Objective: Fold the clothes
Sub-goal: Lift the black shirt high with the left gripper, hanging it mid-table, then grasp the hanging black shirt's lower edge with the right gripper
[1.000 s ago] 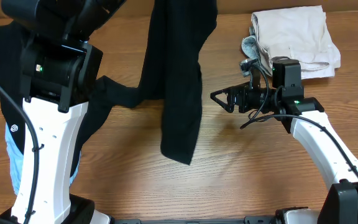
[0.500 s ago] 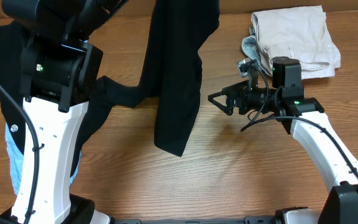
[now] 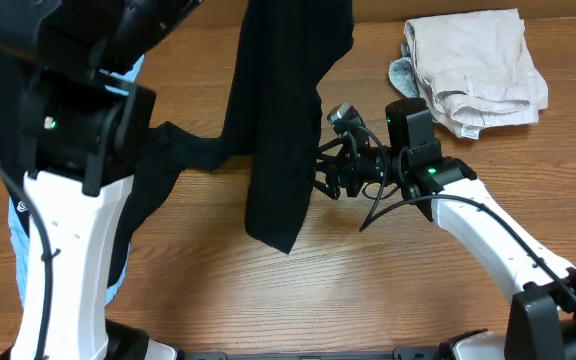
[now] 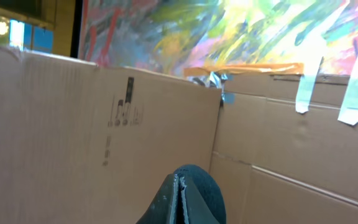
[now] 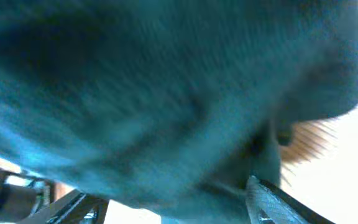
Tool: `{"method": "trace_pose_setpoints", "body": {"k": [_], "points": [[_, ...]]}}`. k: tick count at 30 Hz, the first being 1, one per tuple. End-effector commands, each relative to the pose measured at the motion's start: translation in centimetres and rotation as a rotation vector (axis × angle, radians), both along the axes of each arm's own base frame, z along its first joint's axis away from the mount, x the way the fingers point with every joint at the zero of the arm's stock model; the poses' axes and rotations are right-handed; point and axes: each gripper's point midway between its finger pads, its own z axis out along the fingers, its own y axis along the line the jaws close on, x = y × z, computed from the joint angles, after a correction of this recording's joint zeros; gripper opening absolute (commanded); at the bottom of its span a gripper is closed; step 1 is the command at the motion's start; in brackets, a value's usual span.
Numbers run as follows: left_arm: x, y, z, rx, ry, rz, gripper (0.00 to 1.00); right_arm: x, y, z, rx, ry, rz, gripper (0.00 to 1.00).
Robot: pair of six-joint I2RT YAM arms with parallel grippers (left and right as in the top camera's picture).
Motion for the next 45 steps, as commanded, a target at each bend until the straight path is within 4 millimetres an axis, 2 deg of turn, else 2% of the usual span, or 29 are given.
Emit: {"method": "trace_pose_setpoints", "body": {"k": [1,4,9,16,22,29,30,33,34,40,45], "points": [[-5.2,1.5,3.6,-0.013,-0.108,-0.002,0.04,2.5,-1.2,-0.3,-0.076,-0.043,-0.112,0.74],[-5.5,1.6,3.4,-0.002,-0.100,0.006,0.04,2.7,-1.6,-0.1,-0.063,-0.045,-0.117,0.77],[-5.2,1.5,2.9,0.007,-0.076,0.003,0.04,2.2,-0.9,0.1,-0.052,-0.047,-0.088,0.77],[-5.2,1.4,2.8,0.011,-0.071,-0.002,0.04,2.9,-1.0,0.1,-0.065,-0.067,-0.118,0.78],[-5.1,1.4,2.6,0.013,-0.065,-0.002,0.04,1.3,0.6,0.0,-0.028,-0.032,-0.047,0.77],[-4.9,1.3,2.2,0.021,-0.043,-0.002,0.04,-0.4,3.4,0.2,-0.002,-0.016,0.015,0.56],[-4.8,1.2,2.0,0.024,-0.033,-0.003,0.04,-0.6,3.8,0.3,0.000,-0.021,0.025,0.49],[-4.5,1.2,1.4,0.045,-0.019,0.005,0.04,-0.7,4.0,0.3,0.003,-0.006,0.017,0.19],[-4.5,1.2,1.2,0.052,-0.018,0.010,0.04,-0.6,4.0,0.3,0.004,0.009,0.004,0.04],[-3.5,2.5,1.0,0.057,-0.008,0.062,0.04,1.1,1.1,1.3,0.024,0.076,-0.117,0.04],[-1.8,5.0,0.0,0.069,0.044,0.146,0.04,2.2,-3.5,4.8,-0.011,0.058,-0.268,0.04]]}}
